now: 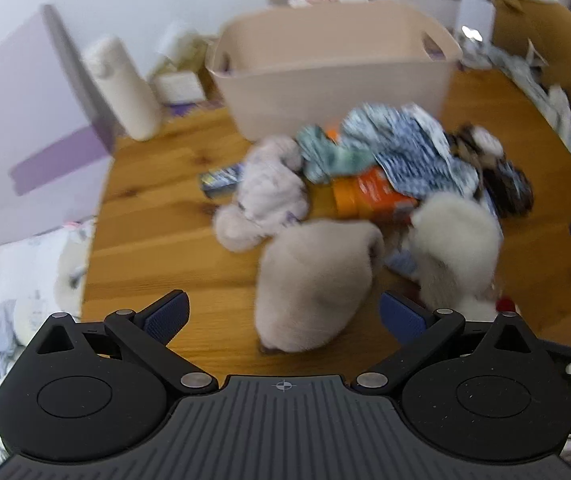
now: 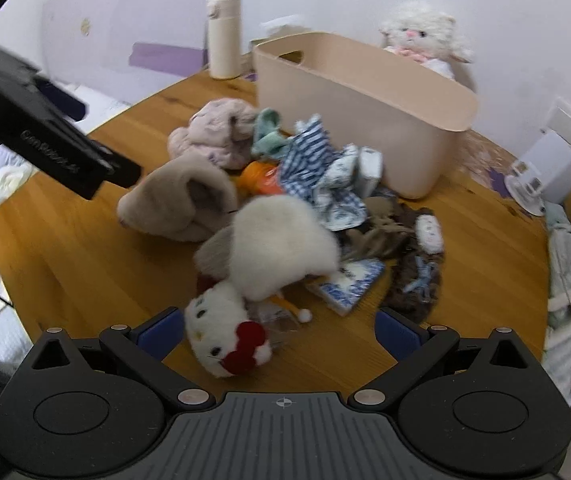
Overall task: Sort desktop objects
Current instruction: 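Reach the right gripper to the Hello Kitty plush while the left approaches the beige plush, then grasp the Hello Kitty plush with the right gripper while the left grasps the beige plush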
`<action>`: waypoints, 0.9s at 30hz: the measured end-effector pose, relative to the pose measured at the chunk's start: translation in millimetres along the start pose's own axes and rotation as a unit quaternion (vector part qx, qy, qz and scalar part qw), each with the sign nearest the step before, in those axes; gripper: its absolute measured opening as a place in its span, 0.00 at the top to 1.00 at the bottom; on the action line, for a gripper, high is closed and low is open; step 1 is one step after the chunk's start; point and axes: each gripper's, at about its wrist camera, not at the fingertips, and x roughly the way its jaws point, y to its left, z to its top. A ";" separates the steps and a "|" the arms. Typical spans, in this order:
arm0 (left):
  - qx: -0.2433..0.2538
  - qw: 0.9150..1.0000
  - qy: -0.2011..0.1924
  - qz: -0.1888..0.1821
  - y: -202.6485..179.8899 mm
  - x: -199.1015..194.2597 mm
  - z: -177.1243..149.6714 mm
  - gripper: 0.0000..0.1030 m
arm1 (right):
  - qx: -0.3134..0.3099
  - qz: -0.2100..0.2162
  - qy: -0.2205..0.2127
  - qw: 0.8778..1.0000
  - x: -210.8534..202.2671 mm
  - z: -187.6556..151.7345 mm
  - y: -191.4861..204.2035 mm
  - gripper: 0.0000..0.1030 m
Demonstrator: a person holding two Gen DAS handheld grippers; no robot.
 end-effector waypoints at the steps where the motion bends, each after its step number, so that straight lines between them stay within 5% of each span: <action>1: 0.009 1.000 0.013 -0.010 -1.5 5.5 0.6 0.00 | -0.004 -0.002 0.007 1.000 4.5 0.2 3.6 0.00; 4: 0.030 0.999 0.020 -0.030 -4.4 16.8 1.6 0.00 | -0.006 -0.008 0.019 1.000 16.7 1.3 13.5 0.02; 15: 0.092 0.993 0.047 -0.050 -5.2 73.9 6.6 0.01 | 0.034 0.015 0.103 0.994 64.7 -2.7 27.9 0.34; 18: 0.090 0.993 0.051 -0.059 -1.4 87.0 9.9 0.11 | 0.037 0.016 0.117 0.992 72.1 -1.3 32.5 0.37; 21: 0.098 0.990 0.069 -0.077 -1.4 100.2 14.6 0.39 | 0.022 0.008 0.123 0.992 77.4 2.6 39.5 0.39; 27: 0.099 0.988 0.074 -0.091 0.0 110.1 18.5 0.52 | -0.008 0.022 0.121 0.992 78.5 9.6 48.6 0.56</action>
